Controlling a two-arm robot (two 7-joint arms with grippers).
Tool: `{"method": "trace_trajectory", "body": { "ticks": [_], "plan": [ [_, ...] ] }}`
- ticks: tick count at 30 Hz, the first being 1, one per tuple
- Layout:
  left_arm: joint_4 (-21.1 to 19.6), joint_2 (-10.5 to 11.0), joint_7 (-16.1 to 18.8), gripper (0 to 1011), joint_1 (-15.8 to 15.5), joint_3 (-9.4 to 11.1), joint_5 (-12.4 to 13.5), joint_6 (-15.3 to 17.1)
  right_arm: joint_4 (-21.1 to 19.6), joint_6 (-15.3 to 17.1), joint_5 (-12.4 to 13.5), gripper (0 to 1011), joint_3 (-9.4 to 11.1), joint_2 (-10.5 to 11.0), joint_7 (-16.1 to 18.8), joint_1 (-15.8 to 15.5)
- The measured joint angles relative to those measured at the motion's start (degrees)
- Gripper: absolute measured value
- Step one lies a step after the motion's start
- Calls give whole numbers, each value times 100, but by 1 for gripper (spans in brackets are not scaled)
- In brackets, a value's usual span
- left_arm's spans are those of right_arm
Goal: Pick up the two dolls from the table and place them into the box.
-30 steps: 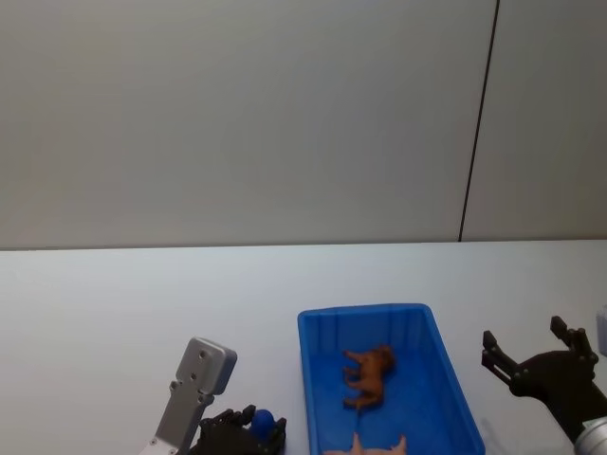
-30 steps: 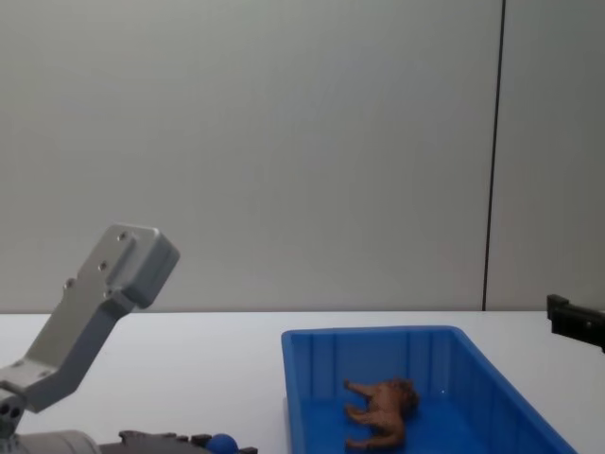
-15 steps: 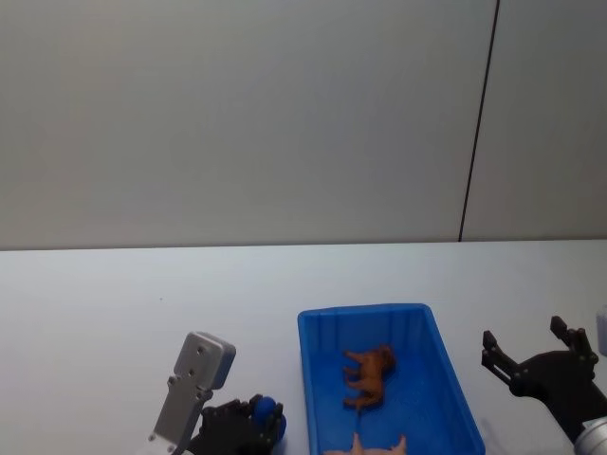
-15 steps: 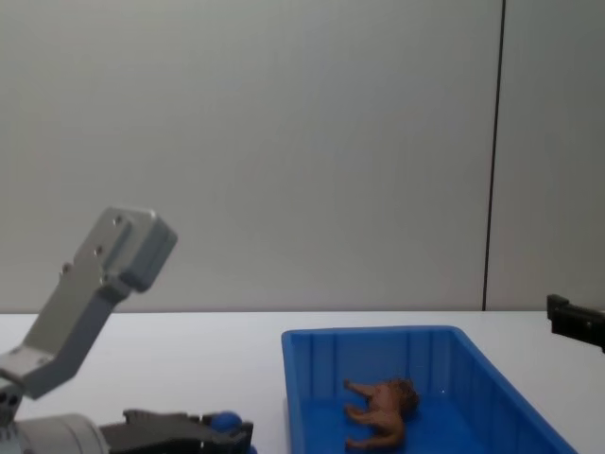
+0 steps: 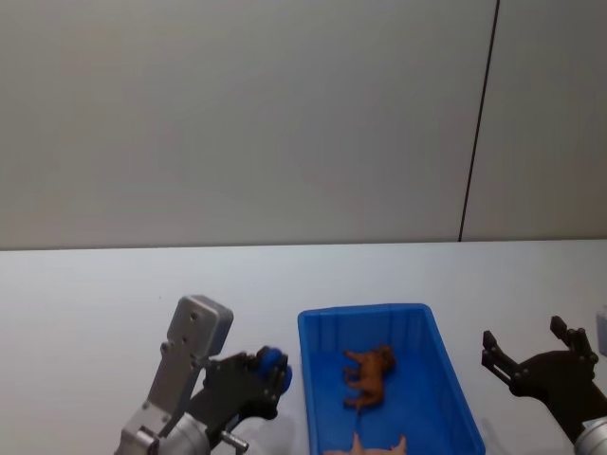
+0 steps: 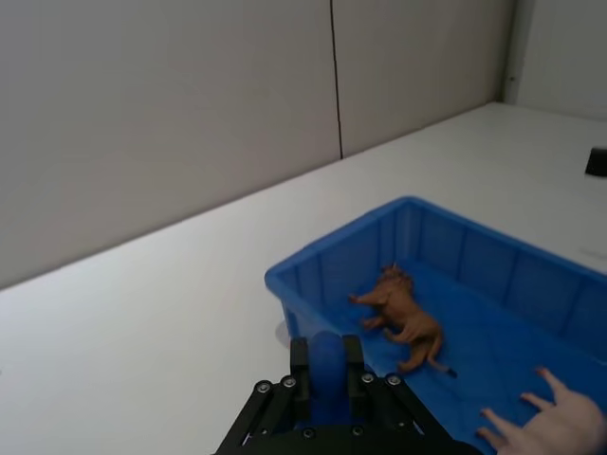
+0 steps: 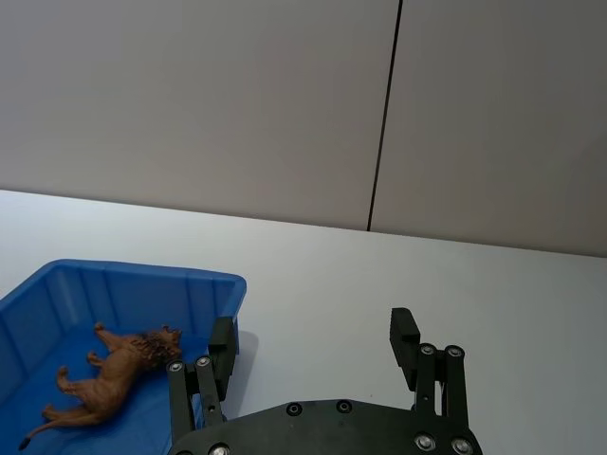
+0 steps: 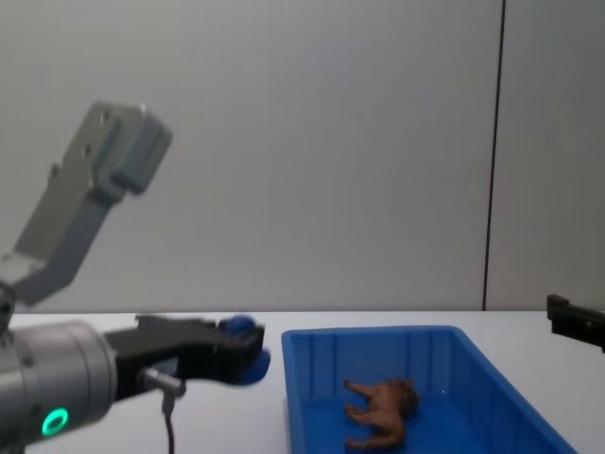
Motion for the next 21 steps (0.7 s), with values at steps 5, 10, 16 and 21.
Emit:
{"method": "trace_trajectory", "body": {
  "ticks": [5, 10, 16, 21],
  "plan": [
    [-89, -10, -220, 171, -77, -23, 25, -111, 0, 0, 0, 1001, 0, 0, 0, 0],
    [-117, -62, -544, 141, -181, -30, 26, -241, 0, 0, 0, 1001, 0, 0, 0, 0],
    [-92, -149, -919, 316, -299, -12, -11, -356, 0, 0, 0, 1001, 0, 0, 0, 0],
    [18, -288, -1293, 478, -448, 42, -63, -453, 0, 0, 0, 1001, 0, 0, 0, 0]
  ]
}}
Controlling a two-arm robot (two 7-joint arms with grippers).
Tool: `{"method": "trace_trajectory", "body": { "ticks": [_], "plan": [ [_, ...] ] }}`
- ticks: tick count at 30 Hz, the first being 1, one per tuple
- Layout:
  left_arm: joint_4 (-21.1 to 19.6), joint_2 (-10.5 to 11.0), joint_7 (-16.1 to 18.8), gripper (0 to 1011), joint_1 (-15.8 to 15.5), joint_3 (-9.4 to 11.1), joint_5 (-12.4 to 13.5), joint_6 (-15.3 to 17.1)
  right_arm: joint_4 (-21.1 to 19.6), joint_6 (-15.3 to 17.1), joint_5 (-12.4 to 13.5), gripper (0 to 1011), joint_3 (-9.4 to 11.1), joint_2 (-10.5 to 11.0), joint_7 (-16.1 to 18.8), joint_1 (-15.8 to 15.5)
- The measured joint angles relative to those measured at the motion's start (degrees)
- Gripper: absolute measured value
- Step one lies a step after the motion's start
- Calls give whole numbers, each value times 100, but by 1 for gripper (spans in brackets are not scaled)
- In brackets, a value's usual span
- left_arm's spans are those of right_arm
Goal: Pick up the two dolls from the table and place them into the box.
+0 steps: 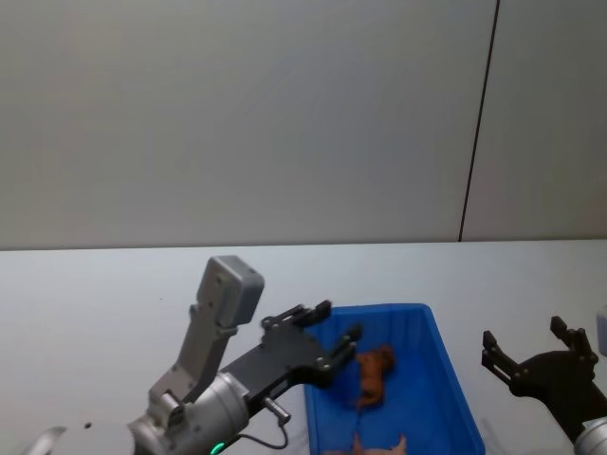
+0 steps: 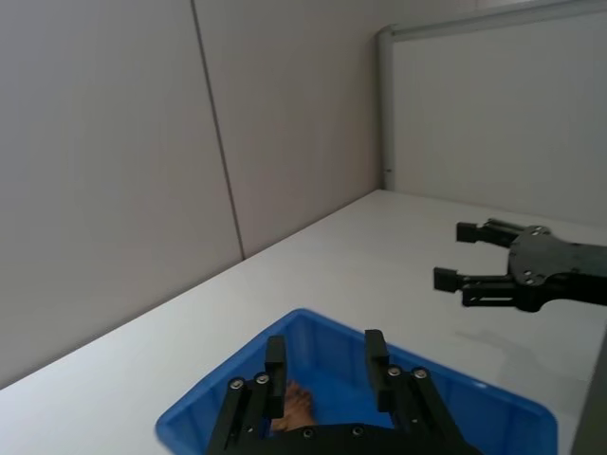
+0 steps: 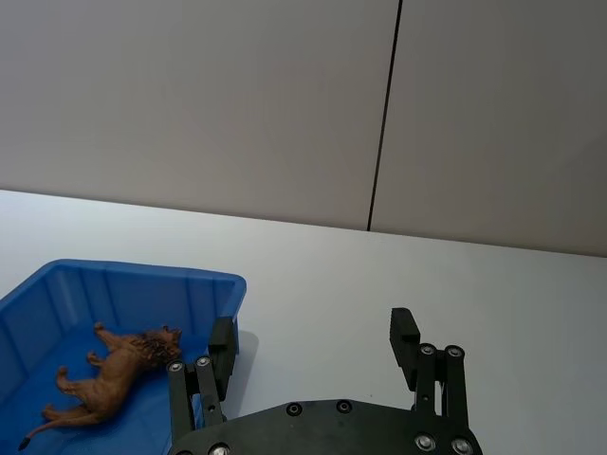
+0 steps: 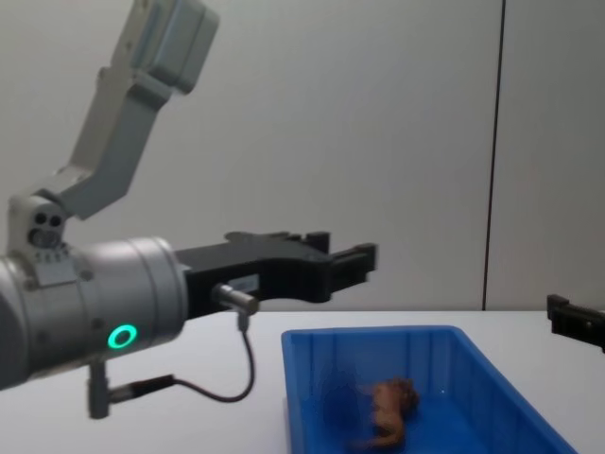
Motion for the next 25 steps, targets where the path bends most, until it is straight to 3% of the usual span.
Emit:
{"method": "trace_trajectory", "body": {
  "ticks": [1, 7, 16, 25],
  "plan": [
    [17, -20, -42, 478, -19, 8, -8, -15, 0, 0, 0, 1001, 0, 0, 0, 0],
    [131, -149, -338, 731, -144, 63, -49, -80, 0, 0, 0, 1001, 0, 0, 0, 0],
    [220, -257, -582, 977, -249, 109, -88, -139, 0, 0, 0, 1001, 0, 0, 0, 0],
    [264, -309, -694, 1002, -303, 131, -101, -167, 0, 0, 0, 1001, 0, 0, 0, 0]
  ]
}}
